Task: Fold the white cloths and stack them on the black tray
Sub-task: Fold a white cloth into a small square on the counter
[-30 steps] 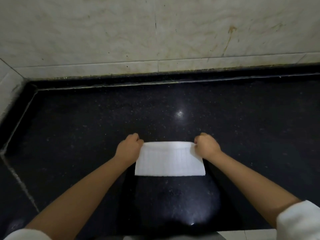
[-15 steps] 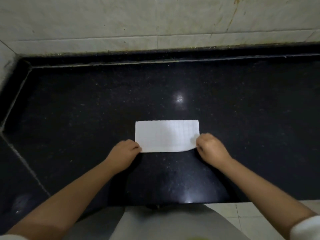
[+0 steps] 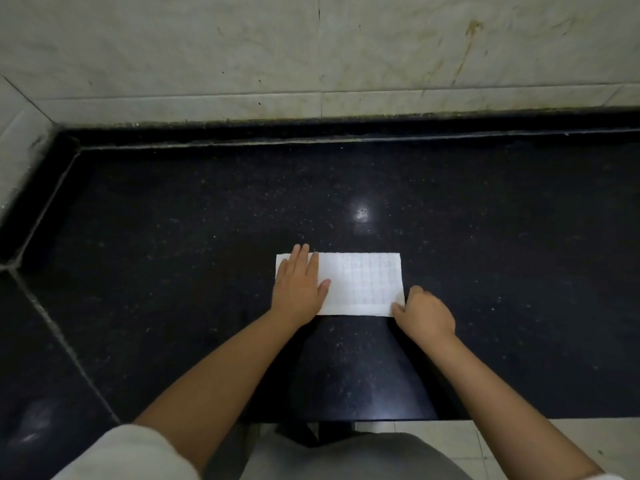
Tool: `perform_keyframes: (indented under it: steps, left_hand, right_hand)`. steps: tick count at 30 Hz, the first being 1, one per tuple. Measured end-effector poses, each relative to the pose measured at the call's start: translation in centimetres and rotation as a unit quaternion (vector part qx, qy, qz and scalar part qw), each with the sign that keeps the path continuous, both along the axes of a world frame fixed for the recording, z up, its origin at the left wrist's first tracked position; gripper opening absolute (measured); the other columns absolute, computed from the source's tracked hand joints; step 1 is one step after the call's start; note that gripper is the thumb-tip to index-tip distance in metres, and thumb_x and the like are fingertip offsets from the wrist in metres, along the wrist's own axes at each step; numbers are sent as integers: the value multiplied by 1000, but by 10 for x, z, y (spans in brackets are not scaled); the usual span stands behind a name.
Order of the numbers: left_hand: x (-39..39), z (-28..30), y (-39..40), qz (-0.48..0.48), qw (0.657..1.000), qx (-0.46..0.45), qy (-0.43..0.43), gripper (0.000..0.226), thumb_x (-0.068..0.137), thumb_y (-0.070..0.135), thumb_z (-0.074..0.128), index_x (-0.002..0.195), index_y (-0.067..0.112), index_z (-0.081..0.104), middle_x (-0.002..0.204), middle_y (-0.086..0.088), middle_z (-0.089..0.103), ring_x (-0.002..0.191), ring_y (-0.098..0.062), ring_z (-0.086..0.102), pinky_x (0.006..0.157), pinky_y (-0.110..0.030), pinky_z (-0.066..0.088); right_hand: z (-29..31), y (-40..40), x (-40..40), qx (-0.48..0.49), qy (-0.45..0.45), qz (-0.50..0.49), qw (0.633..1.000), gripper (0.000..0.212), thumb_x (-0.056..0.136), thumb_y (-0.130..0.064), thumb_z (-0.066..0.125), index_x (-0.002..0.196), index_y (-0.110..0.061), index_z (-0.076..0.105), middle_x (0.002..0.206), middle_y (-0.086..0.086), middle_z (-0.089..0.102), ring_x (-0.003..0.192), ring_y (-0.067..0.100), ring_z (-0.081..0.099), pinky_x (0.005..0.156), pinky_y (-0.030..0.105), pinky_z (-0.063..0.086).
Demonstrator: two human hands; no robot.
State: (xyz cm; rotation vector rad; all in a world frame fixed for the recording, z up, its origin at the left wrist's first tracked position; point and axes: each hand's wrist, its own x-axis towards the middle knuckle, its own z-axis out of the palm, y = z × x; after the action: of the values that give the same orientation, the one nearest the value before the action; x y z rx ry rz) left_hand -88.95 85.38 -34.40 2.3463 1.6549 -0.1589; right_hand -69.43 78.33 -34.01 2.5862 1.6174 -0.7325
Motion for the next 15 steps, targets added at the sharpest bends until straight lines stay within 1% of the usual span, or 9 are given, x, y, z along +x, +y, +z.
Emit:
perform_keyframes:
  steps: [3, 8, 9, 10, 11, 12, 13, 14, 15]
  left_hand:
    - [4, -17, -1, 24, 999, -42, 23, 71, 98, 47, 23, 148, 7, -7, 158, -8, -10, 146, -20, -11, 118, -38, -8]
    - [1, -26, -5, 24, 999, -45, 18, 71, 97, 49, 20, 148, 8, -9, 158, -6, -13, 146, -17, -12, 118, -38, -9]
    - [2, -26, -5, 24, 999, -45, 19, 71, 97, 49, 20, 148, 8, -9, 158, -6, -13, 146, -17, -12, 118, -38, -8]
    - [2, -25, -5, 23, 999, -45, 19, 71, 98, 48, 20, 148, 8, -9, 158, -6, -13, 146, -17, -12, 118, -38, -8]
    - [2, -25, -6, 24, 999, -46, 17, 71, 98, 48, 21, 148, 8, -9, 158, -6, -13, 146, -17, -12, 118, -38, -8]
    - [2, -24, -6, 24, 998, -47, 18, 71, 98, 48, 21, 148, 8, -9, 158, -6, -13, 146, -17, -12, 118, -38, -8]
    - [2, -24, -7, 24, 998, -47, 18, 71, 98, 48, 21, 148, 8, -9, 158, -6, -13, 146, -17, -12, 118, -38, -8]
    - [2, -24, -7, 23, 998, -47, 17, 70, 98, 48, 21, 148, 8, -9, 158, -6, -12, 146, -17, -12, 118, -38, -8]
    - [2, -24, -7, 24, 999, -47, 15, 70, 98, 47, 21, 148, 8, -8, 158, -6, -12, 146, -17, -11, 118, -38, -7]
  right_hand:
    - [0, 2, -10, -38, -4, -22, 999, 31, 95, -26, 42, 111, -1, 49, 112, 14, 60, 98, 28, 59, 68, 32, 44]
    - [5, 8, -13, -103, 24, -67, 992, 29, 93, -20, 45, 116, -3, 49, 116, 12, 59, 101, 26, 59, 71, 31, 44]
    - [6, 10, -15, -107, 34, -73, 991, 26, 93, -18, 45, 113, -4, 52, 111, 11, 60, 98, 25, 60, 70, 30, 44]
    - [6, 11, -15, -108, 45, -80, 990, 19, 92, -15, 46, 104, -5, 56, 102, 10, 60, 91, 24, 59, 68, 30, 43]
    - [8, 12, -16, -109, 53, -89, 989, 12, 90, -12, 46, 89, -7, 57, 93, 8, 58, 84, 23, 57, 66, 29, 42]
    - [8, 13, -16, -105, 58, -98, 988, 17, 89, -10, 45, 73, -11, 52, 86, 6, 54, 80, 22, 54, 65, 29, 42]
    - [9, 13, -17, -100, 62, -101, 988, 23, 88, -9, 45, 65, -13, 45, 82, 4, 52, 80, 21, 52, 66, 30, 42]
    - [9, 12, -18, -94, 63, -102, 988, 22, 87, -11, 45, 65, -13, 44, 82, 4, 53, 83, 22, 53, 67, 30, 42]
    - [9, 12, -18, -86, 57, -99, 990, 15, 86, -12, 46, 72, -10, 51, 90, 6, 56, 88, 24, 55, 70, 31, 43]
